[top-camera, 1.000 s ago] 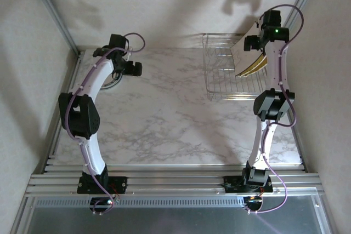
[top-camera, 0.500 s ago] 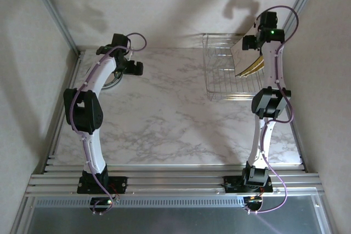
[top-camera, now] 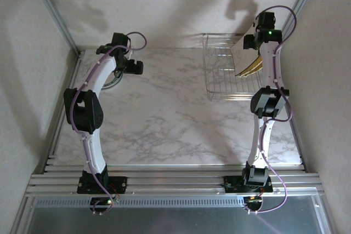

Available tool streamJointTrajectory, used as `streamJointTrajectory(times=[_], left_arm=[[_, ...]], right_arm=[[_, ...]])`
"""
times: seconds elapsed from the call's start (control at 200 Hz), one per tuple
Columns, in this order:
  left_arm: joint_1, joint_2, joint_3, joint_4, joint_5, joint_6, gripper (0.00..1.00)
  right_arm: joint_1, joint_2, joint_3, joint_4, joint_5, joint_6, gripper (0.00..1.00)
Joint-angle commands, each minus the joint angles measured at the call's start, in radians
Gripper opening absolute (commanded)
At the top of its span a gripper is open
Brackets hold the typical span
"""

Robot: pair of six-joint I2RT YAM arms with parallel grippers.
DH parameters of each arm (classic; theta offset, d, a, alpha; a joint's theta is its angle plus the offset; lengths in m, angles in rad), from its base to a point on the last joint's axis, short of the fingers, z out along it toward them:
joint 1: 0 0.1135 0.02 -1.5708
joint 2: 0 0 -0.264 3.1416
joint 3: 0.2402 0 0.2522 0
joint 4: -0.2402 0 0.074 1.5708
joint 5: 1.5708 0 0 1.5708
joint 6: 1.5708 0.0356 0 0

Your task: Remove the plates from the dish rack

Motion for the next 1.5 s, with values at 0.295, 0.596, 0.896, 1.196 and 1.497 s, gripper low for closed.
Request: streamJointTrajectory(times=[0.295, 0.596, 0.896, 1.196, 1.497], left_arm=[[0.005, 0.024, 0.043, -0.035, -0.018, 0.016, 1.0], [0.006, 0.026, 0.05, -0.035, -0.02, 0.015, 1.0], [0.003, 0.022, 0.048, -0.036, -0.027, 0.015, 1.0], [0.003, 0.019, 0.039, -0.033, -0.03, 0.012, 1.0], [-0.001, 0.013, 0.035, -0.033, -0.03, 0.01, 1.0]], right_arm=[[0.032, 0.056, 0.038, 0.025, -0.002, 0.049, 0.59], [0.033, 0.061, 0.041, 0.026, -0.007, 0.059, 0.42], [0.036, 0.071, 0.038, 0.021, -0.013, 0.069, 0.32], [0.039, 0.065, 0.037, 0.023, 0.005, 0.071, 0.23], [0.042, 0.026, 0.018, 0.062, 0.028, 0.075, 0.14]])
